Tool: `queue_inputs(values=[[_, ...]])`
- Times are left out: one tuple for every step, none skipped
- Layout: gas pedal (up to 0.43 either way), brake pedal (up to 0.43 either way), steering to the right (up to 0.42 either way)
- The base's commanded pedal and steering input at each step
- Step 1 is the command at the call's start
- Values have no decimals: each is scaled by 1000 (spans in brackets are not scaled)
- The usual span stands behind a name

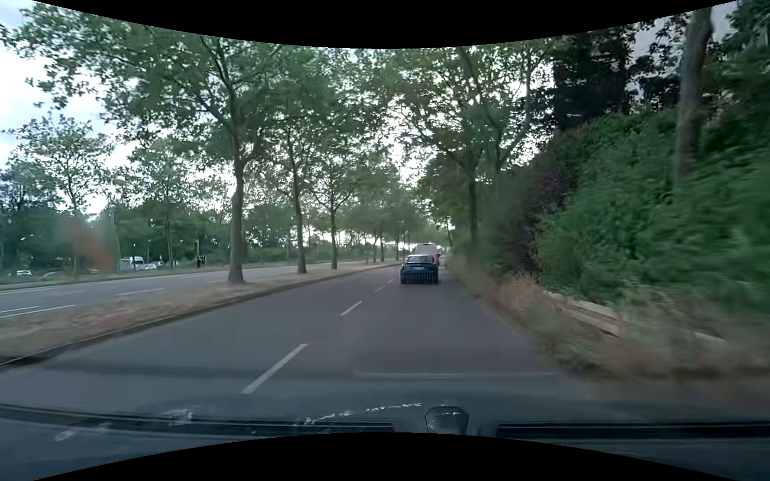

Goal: Follow the waypoints while adhering to traffic rules and regulations

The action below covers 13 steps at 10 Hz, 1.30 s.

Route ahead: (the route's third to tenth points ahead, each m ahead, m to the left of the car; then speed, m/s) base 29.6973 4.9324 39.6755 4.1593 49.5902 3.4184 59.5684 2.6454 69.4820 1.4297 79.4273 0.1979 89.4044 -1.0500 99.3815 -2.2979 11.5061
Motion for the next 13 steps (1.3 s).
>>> queue_inputs(values=[[98,0,12],[98,0,12],[98,0,12],[98,0,12],[98,0,12],[98,0,11],[98,0,11],[98,0,11],[98,0,10],[98,0,9],[98,0,9],[98,0,8],[98,0,8]])
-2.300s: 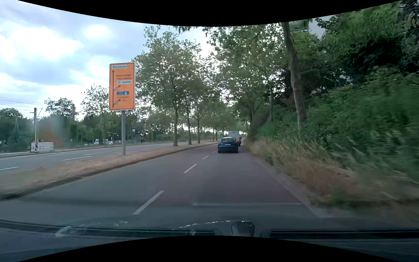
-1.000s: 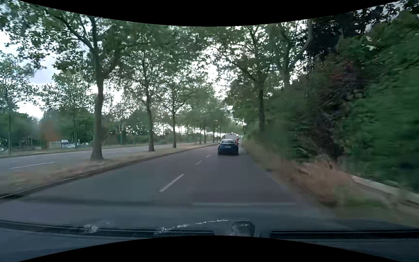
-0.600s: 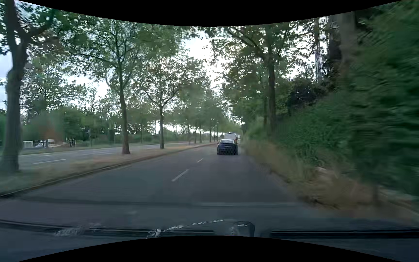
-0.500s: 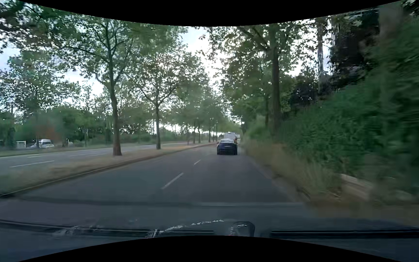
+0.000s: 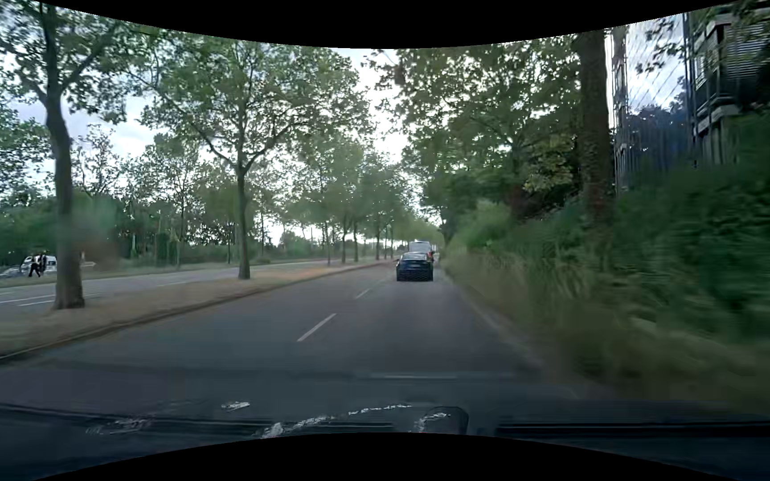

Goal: Follow the waypoints while adhering to traffic rules and regulations

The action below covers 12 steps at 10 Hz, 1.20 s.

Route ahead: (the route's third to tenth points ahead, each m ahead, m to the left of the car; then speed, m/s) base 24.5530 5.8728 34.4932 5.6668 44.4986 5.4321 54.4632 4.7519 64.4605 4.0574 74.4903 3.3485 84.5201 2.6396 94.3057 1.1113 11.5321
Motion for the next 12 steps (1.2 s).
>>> queue_inputs(values=[[98,0,6],[98,0,5],[98,0,5],[98,0,4],[98,0,4],[98,0,4],[98,0,3],[98,0,4],[110,0,4],[110,0,3],[110,0,4],[110,0,4]])
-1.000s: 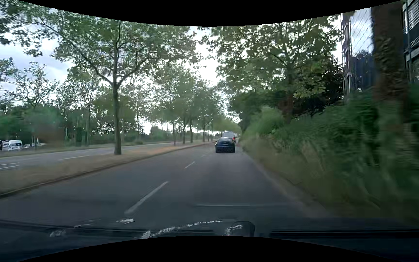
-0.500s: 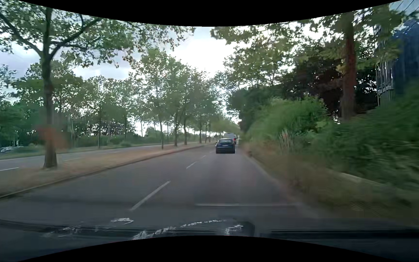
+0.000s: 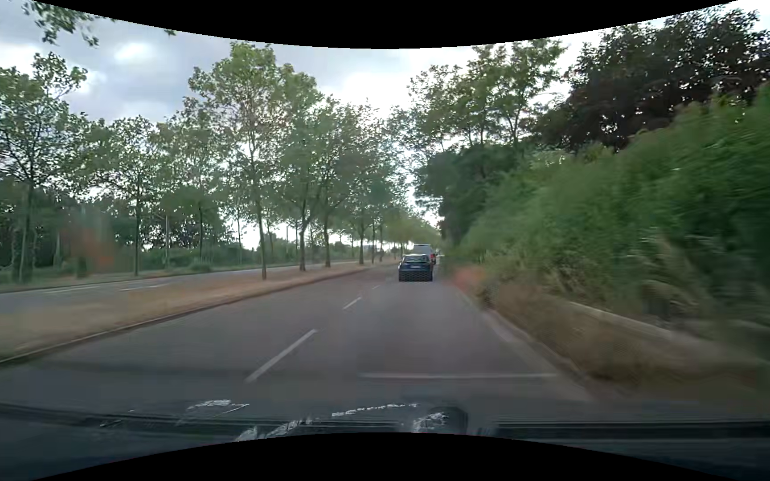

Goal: Follow the waypoints while adhering to traffic rules and regulations

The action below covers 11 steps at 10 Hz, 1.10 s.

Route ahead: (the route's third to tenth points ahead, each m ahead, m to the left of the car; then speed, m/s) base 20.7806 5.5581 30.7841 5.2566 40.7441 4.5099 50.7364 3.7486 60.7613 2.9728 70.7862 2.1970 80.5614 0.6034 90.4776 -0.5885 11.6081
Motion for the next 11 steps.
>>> queue_inputs(values=[[110,0,4],[110,0,4],[110,0,4],[110,0,4],[110,0,4],[110,0,4],[110,0,5],[110,0,5],[110,0,5],[110,0,5],[110,0,5]])
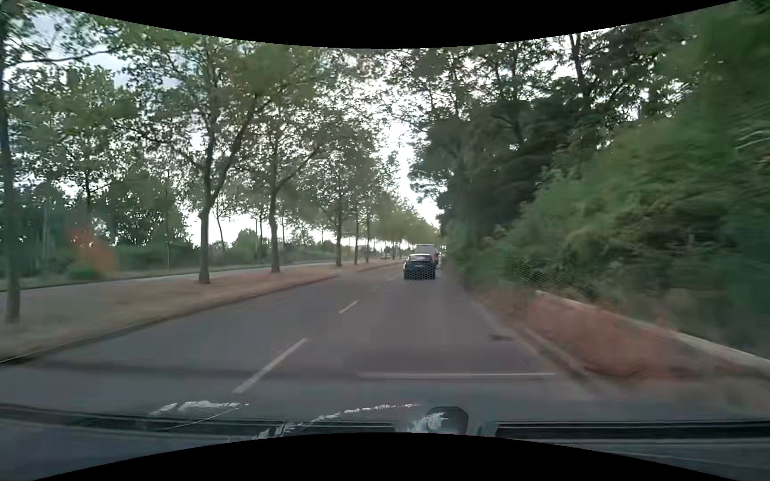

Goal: Follow the waypoints while adhering to traffic rules and regulations

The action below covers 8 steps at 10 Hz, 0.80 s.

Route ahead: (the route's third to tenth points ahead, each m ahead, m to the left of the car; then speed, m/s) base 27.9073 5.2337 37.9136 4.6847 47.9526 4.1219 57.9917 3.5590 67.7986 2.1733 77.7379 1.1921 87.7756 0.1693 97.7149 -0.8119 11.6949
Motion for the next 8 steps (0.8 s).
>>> queue_inputs(values=[[110,0,5],[110,0,5],[110,0,5],[110,0,5],[110,0,6],[110,0,6],[118,0,6],[118,0,6]])
